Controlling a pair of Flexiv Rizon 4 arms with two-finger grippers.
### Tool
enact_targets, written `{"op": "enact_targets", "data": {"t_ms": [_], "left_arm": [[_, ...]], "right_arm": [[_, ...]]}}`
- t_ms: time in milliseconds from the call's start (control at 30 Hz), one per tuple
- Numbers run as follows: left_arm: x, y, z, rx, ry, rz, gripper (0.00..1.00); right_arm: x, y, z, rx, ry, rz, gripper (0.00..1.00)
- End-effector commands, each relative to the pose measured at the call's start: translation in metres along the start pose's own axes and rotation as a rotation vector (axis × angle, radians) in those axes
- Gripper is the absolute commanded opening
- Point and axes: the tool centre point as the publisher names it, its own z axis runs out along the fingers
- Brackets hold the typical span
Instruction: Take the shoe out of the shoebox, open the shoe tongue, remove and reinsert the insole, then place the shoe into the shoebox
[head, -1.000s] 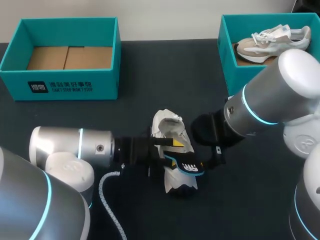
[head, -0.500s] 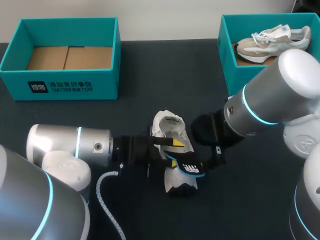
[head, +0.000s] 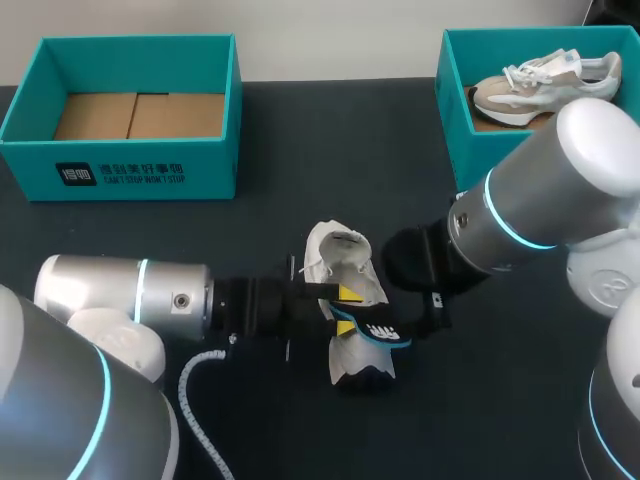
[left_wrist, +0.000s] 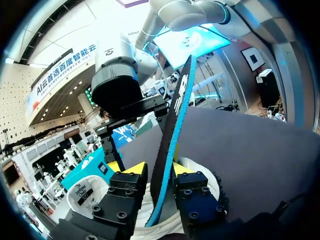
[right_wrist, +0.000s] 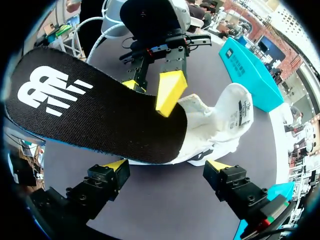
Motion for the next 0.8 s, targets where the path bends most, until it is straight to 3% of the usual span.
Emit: {"op": "enact_targets", "data": {"t_ms": [33,333,633,800], "left_arm": [[0.009,-0.003,-0.007,-0.003,0.006,0.01,0.0],[0.008,0.032,-0.001,0.027,0.023,0.075,0.0],[-0.003,0.061,0.005,-0.014,0.041,0.143,0.0],[-0.003,0.065,0.003,-0.03,0.044,0.142,0.0]], "right_arm": [[0.001,-0.001,0.0,-0.001,-0.003,0.0,1.0],[0.001,-0.001,0.0,-0.001,-0.003,0.0,1.0],[0.001,-0.001,0.0,-0.001,-0.003,0.0,1.0],[0.001,-0.001,0.0,-0.001,-0.003,0.0,1.0]]}}
